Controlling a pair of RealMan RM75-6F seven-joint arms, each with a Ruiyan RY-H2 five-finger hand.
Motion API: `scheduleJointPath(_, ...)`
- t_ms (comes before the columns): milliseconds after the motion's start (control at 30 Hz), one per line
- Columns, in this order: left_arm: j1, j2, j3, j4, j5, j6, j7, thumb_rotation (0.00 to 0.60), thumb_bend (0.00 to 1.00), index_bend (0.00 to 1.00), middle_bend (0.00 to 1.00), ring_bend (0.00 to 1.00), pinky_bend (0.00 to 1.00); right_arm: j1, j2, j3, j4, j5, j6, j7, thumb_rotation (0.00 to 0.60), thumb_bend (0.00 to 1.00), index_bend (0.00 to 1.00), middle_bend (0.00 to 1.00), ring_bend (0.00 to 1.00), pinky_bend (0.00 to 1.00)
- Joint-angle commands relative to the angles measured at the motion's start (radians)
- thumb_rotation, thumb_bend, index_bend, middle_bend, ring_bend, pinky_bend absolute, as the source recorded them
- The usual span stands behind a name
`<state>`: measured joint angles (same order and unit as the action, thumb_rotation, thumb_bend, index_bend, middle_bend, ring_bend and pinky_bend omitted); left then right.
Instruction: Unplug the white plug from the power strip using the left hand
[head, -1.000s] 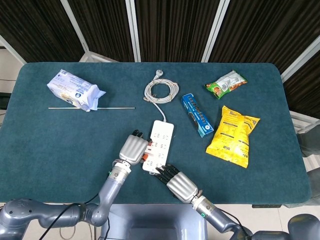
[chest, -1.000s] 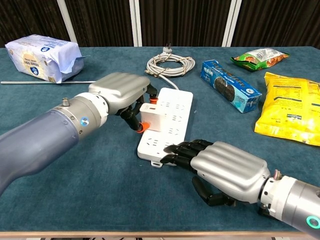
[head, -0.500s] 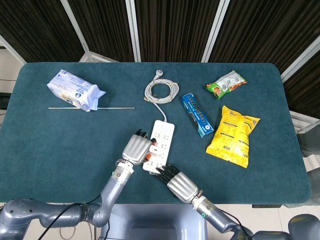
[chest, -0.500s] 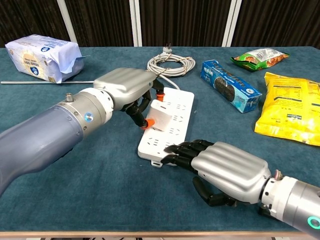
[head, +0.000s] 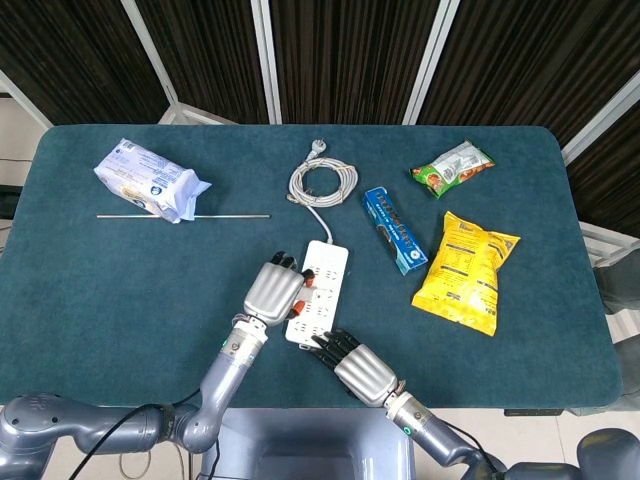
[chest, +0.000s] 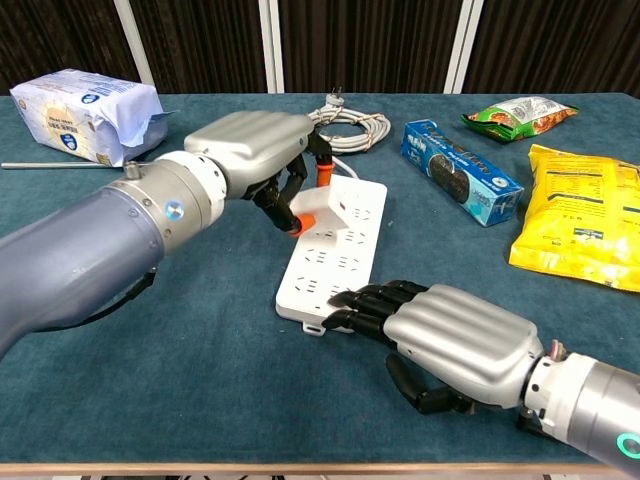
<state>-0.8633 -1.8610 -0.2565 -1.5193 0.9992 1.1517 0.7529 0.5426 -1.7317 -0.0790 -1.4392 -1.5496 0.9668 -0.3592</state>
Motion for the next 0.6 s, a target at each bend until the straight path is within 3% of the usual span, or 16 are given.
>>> scheduleJointPath(33, -0.007, 0.006, -0.029, -0.022, -0.002, 0.004, -0.017, 0.600, 0.37, 0.73, 0.76, 0.31, 0.23, -0.001, 0.000, 0.001, -0.001, 0.001, 0.001, -0.003, 0.600, 0.89, 0.12, 0.12, 0.12, 0.13)
scheduleJointPath(300, 0.000, 0.018, -0.050, -0.069, -0.046, 0.021, -0.019, 0.600, 0.37, 0.73, 0.76, 0.31, 0.23, -0.004, 0.004, 0.008, -0.009, 0.005, 0.011, -0.018, 0.600, 0.89, 0.12, 0.12, 0.12, 0.13)
scheduleJointPath(600, 0.029, 0.092, 0.001, -0.058, -0.022, 0.032, -0.015, 0.600, 0.37, 0.73, 0.76, 0.31, 0.23, -0.007, 0.014, 0.026, -0.024, 0.004, 0.038, -0.040, 0.600, 0.89, 0.12, 0.12, 0.12, 0.13)
